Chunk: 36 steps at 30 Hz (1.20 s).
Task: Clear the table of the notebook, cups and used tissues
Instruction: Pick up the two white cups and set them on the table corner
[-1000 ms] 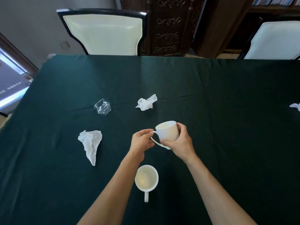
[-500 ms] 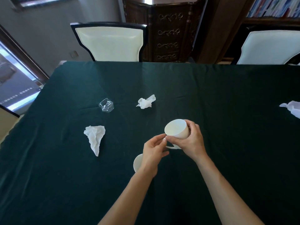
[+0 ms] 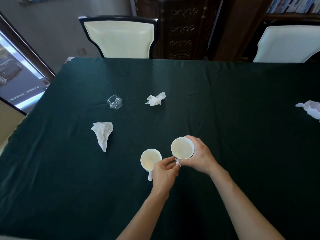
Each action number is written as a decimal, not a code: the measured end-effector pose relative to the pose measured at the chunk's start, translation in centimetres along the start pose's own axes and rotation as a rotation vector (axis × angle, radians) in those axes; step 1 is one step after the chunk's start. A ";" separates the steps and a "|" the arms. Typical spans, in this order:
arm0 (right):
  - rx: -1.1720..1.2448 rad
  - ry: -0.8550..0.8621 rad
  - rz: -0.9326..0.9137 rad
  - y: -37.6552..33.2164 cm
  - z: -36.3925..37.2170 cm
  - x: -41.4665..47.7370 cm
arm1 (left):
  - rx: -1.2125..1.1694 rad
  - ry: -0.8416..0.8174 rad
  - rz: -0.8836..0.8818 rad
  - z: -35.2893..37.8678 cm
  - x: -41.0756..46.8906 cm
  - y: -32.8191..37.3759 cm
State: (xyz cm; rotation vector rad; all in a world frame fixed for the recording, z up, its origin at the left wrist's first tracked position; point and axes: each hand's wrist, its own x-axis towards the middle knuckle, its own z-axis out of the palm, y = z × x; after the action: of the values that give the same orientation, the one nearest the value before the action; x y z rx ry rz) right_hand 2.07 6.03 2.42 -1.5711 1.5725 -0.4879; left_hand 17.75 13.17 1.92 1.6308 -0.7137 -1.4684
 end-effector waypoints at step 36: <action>0.028 -0.189 0.074 4.8 3.3 -1.1 | 0.116 0.053 -0.037 -0.3 -0.3 -7.2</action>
State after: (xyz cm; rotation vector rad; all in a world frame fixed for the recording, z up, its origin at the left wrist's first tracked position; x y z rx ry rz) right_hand 1.50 8.65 -2.82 -1.4868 1.4678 -0.3096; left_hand 17.22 17.13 -4.04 1.7729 -0.7541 -1.4273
